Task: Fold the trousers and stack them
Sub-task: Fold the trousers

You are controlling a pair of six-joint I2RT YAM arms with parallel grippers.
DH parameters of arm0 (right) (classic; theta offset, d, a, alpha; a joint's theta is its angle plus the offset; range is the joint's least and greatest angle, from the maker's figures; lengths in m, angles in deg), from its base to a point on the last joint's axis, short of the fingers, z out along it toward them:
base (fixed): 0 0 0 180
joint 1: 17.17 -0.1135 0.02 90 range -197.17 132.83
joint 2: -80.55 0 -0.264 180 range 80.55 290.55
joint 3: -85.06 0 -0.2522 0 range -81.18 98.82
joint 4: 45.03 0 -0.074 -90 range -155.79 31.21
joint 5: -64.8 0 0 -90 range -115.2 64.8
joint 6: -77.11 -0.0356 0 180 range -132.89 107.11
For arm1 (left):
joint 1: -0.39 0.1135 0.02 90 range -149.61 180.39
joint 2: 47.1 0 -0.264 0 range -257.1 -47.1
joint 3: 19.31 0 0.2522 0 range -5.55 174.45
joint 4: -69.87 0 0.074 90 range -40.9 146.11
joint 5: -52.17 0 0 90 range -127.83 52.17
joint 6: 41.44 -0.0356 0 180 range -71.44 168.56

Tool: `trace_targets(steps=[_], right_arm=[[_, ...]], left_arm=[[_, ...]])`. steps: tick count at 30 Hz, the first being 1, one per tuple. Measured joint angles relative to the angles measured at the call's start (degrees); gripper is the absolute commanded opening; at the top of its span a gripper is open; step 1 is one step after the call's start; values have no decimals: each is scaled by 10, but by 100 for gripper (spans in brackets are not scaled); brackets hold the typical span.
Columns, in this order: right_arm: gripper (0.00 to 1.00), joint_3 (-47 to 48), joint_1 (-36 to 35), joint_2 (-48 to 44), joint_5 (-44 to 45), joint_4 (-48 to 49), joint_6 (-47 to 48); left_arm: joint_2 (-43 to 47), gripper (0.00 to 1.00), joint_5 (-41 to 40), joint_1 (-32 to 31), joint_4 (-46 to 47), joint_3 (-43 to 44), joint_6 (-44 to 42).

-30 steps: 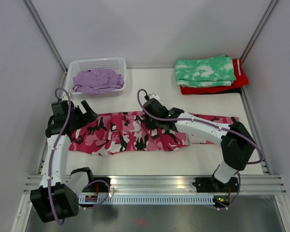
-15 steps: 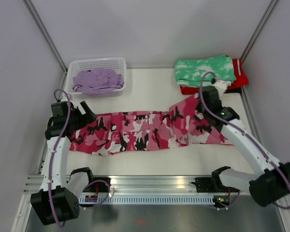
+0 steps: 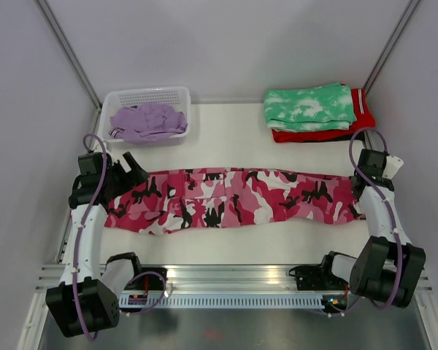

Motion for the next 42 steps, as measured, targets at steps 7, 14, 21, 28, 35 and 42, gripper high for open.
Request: trace_targets(steps=[7, 14, 21, 28, 35, 42], right_arm=[[98, 41, 12, 70, 18, 16, 73], [98, 61, 24, 125, -8, 25, 104], [98, 50, 104, 140, -97, 46, 114], [97, 47, 133, 215, -174, 74, 118], [89, 46, 144, 244, -218, 90, 116], [61, 59, 158, 262, -233, 102, 111]], left_arm=[[0, 100, 2, -3, 4, -1, 3], [0, 100, 2, -4, 3, -1, 3], [-9, 100, 2, -4, -2, -1, 3], [-16, 100, -1, -4, -5, -1, 3], [-19, 100, -3, -4, -5, -1, 3], [-19, 100, -6, -4, -5, -1, 3]])
